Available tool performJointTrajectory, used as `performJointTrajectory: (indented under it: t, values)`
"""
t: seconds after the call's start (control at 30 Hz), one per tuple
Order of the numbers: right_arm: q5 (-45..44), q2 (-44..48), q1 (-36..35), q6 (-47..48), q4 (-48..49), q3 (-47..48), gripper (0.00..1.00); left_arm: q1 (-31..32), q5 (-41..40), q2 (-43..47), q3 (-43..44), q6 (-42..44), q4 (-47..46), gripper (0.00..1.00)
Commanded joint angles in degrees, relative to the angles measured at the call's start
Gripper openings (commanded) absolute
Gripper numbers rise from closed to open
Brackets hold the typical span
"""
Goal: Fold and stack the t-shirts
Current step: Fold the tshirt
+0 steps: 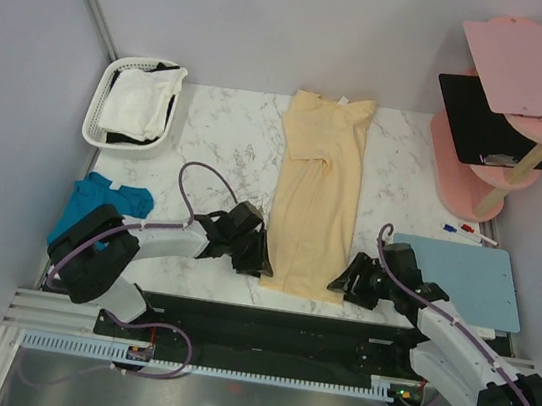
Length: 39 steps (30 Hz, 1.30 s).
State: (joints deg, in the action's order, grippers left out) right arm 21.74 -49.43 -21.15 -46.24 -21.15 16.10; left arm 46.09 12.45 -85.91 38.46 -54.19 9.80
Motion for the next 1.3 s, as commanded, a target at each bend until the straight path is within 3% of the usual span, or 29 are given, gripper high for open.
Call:
performJointTrajectory:
  t: [0.0, 0.1, 0.13, 0.23, 0.27, 0.57, 0.8, 1.27]
  values:
    - [0.2, -2.1, -1.2, -3.1, 1.9, -3.3, 0.56, 0.9, -0.1, -3.2, -1.2, -0.3, 4.1, 0.31]
    - [0.2, -2.8, -1.9, -3.1, 2.2, -2.5, 0.36, 1.2, 0.2, -3.9, -0.6, -0.3, 4.1, 0.10]
    - [0.2, -2.9, -2.0, -3.0, 2.0, -2.3, 0.21, 1.4, 0.3, -4.2, -0.2, -0.2, 4.2, 0.05]
    - [0.5, -2.3, -2.1, -2.6, 0.9, -1.0, 0.02, 1.5, 0.0, -3.5, 0.4, -0.1, 4.9, 0.02]
    - [0.4, -2.0, -2.1, -2.5, 0.7, -0.5, 0.00, 1.5, -0.7, -3.0, 0.6, -0.1, 5.7, 0.02]
    - [-5.4, 1.0, -2.1, 2.2, -4.2, 10.9, 0.00, 1.4, -8.3, 4.0, 9.3, 2.2, 16.0, 0.02]
    - [-12.5, -6.3, -2.1, 7.9, -1.7, 19.2, 0.00, -1.4, -11.4, 1.4, 22.8, 6.9, 22.2, 0.02]
    - [-27.2, -29.4, -0.4, 16.3, 6.6, 40.0, 0.00, -12.9, -5.2, -20.9, 47.5, 18.3, 25.6, 0.02]
